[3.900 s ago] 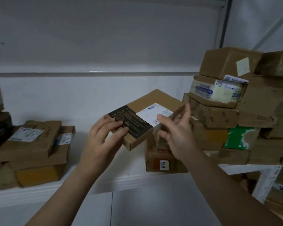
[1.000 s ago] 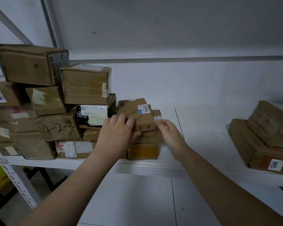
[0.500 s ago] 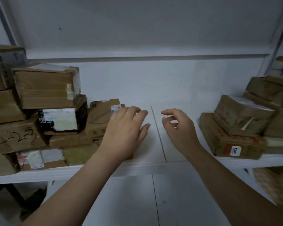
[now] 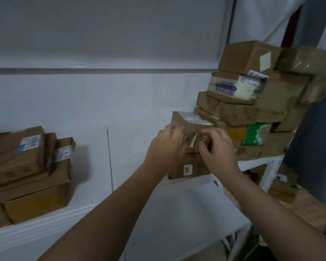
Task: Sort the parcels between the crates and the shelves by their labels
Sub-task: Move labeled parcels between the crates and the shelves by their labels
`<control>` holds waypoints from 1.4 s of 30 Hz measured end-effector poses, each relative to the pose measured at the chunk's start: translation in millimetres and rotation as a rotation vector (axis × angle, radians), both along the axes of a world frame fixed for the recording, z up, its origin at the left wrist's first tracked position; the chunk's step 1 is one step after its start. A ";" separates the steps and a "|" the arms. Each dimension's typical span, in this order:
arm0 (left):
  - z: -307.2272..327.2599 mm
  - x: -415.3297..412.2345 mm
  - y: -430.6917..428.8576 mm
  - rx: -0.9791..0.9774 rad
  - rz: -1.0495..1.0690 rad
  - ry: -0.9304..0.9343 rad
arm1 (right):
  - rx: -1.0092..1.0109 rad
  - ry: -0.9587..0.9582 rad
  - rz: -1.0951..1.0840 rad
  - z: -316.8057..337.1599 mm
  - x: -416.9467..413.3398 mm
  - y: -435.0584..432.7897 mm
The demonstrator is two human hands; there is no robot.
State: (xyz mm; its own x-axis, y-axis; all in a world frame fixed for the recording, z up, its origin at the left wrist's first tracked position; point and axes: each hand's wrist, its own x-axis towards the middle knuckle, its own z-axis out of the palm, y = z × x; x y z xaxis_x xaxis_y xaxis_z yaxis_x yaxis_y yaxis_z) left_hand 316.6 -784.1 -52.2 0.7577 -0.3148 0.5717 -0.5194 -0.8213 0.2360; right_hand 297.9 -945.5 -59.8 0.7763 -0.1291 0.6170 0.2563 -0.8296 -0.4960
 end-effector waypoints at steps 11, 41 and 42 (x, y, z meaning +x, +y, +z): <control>-6.4 28.6 -54.7 -0.303 -0.023 0.147 | 0.397 0.122 0.251 -2.5 24.3 -43.9; -45.2 -71.2 27.4 -1.171 -0.021 -0.063 | 0.863 0.038 0.887 -34.7 -5.1 51.2; -44.4 -73.1 31.3 -1.148 0.004 -0.067 | 0.854 0.045 0.906 -35.4 -5.7 56.4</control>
State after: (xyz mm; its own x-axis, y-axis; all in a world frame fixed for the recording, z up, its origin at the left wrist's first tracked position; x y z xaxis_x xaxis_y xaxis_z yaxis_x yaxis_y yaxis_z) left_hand 243.5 -752.8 -96.6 0.7145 0.4201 0.5594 -0.5571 -0.1421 0.8182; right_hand 292.2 -889.1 -95.2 0.8134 0.1165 0.5699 0.5364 0.2288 -0.8124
